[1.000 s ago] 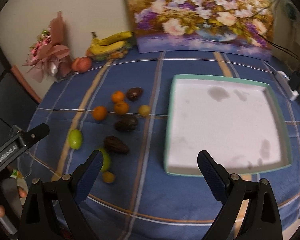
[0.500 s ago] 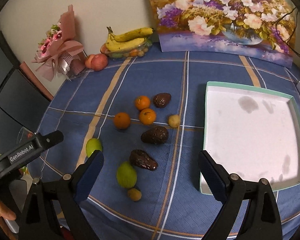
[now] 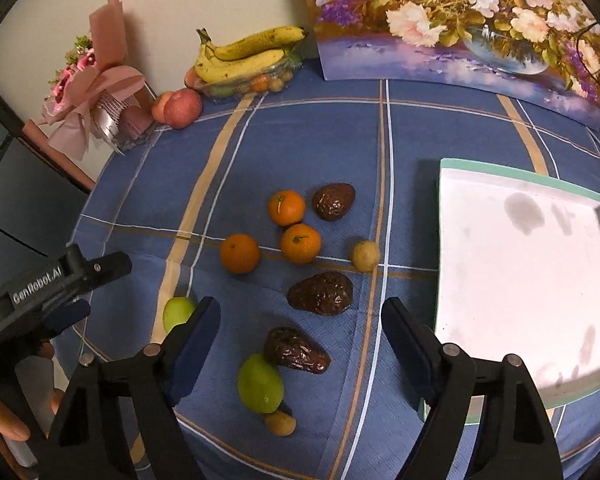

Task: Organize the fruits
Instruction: 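Grasp the large green pear with the left gripper while the right gripper grasps the dark brown date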

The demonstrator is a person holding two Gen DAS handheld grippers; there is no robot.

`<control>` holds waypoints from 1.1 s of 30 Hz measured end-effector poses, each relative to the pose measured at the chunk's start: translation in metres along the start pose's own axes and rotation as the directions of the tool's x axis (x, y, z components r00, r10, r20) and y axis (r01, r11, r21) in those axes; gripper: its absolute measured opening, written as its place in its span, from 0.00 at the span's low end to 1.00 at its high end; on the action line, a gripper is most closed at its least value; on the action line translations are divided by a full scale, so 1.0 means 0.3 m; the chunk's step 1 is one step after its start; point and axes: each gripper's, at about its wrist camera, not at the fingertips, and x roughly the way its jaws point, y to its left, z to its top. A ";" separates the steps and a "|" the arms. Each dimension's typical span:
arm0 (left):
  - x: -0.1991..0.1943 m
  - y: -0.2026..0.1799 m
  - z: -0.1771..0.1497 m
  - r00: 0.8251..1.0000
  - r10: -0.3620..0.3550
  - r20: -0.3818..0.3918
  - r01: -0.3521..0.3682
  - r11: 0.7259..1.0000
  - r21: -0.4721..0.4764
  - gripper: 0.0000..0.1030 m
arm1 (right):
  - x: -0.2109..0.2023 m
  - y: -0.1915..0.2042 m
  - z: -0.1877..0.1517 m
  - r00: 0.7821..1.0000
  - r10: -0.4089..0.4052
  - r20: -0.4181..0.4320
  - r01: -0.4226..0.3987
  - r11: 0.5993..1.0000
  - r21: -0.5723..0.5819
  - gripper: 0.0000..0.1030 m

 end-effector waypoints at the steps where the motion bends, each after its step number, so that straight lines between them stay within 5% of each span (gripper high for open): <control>1: 0.008 -0.009 0.001 1.000 -0.005 -0.006 0.005 1.000 0.012 0.95 | 0.009 0.002 0.002 1.000 -0.002 -0.006 0.002 1.000 0.002 0.78; 13: 0.065 0.067 -0.007 0.998 -0.025 -0.060 0.024 1.000 -0.018 0.89 | 0.116 0.022 -0.034 0.995 -0.002 -0.096 0.003 1.000 0.012 0.73; 19: 0.104 0.023 -0.039 0.995 -0.008 -0.098 0.012 0.999 0.039 0.86 | 0.156 0.000 -0.053 0.991 -0.008 -0.133 0.011 1.000 0.025 0.73; 33: 0.209 0.015 -0.087 0.979 0.011 -0.204 -0.002 0.999 0.047 0.67 | 0.231 -0.017 -0.100 0.979 -0.031 -0.200 0.038 0.999 0.031 0.72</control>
